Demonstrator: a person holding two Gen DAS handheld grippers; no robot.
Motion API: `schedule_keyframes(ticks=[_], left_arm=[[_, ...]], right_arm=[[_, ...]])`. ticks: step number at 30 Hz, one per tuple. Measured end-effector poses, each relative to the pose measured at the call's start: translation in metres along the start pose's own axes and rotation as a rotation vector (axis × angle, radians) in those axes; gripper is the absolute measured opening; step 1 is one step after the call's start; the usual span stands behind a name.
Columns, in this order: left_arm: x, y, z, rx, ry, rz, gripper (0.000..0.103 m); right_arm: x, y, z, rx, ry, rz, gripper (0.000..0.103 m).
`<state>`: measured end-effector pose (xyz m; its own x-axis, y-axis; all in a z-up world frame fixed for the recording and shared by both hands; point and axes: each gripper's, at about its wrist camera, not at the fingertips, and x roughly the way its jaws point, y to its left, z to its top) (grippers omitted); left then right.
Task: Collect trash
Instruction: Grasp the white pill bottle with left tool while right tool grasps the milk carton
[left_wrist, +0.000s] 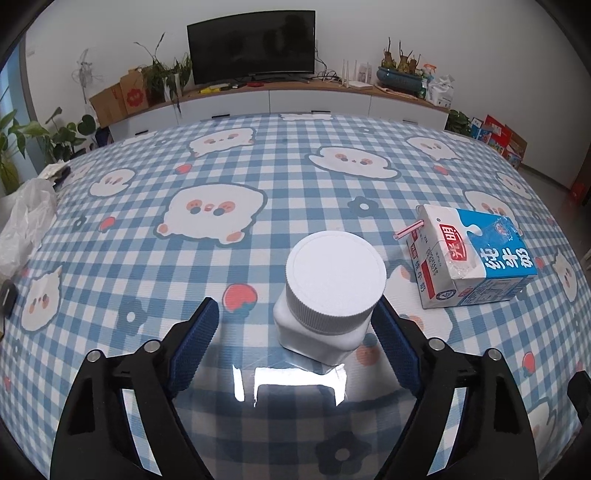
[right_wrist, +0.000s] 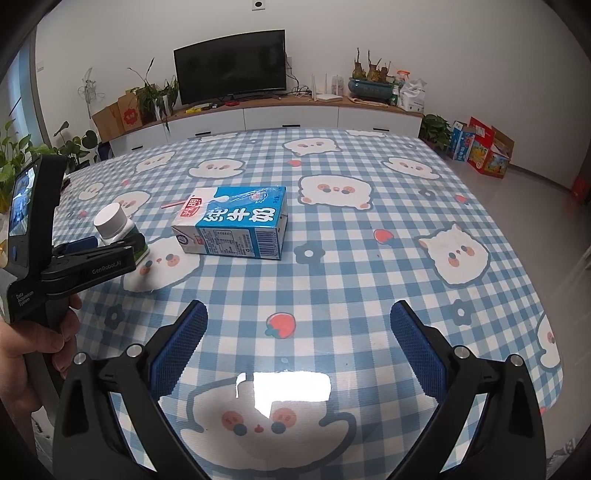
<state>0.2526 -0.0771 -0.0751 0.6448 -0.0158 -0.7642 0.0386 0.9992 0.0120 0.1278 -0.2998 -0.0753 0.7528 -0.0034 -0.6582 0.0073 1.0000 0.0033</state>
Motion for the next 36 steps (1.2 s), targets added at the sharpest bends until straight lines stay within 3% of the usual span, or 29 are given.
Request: schedule_keyframes(ticks=[2,6,13,23,25,36], left_arm=[[0.002,0.000,0.000,0.002,0.007,-0.012,0.068],[0.003,-0.002,0.000,0.024,0.022,-0.027,0.043],[-0.001,0.006,-0.001,-0.012,0.040,-0.016,0.043],[-0.049,0.024,-0.014,-0.032,0.046,0.007,0.043],[-0.059,0.030,-0.019,-0.037,0.048,0.012,0.043],[-0.087,0.057,-0.044,-0.032,0.069,0.061,0.043]], right_arm=[[0.002,0.001,-0.001,-0.003,0.004,-0.001,0.095],[0.004,0.005,-0.003,-0.016,0.007,-0.005,0.095],[0.006,0.009,-0.004,-0.034,0.015,-0.001,0.095],[-0.002,0.006,0.002,-0.092,0.020,0.036,0.095],[0.005,0.009,0.008,-0.149,0.037,0.037,0.095],[0.032,0.074,0.063,-0.761,0.149,0.111,0.095]])
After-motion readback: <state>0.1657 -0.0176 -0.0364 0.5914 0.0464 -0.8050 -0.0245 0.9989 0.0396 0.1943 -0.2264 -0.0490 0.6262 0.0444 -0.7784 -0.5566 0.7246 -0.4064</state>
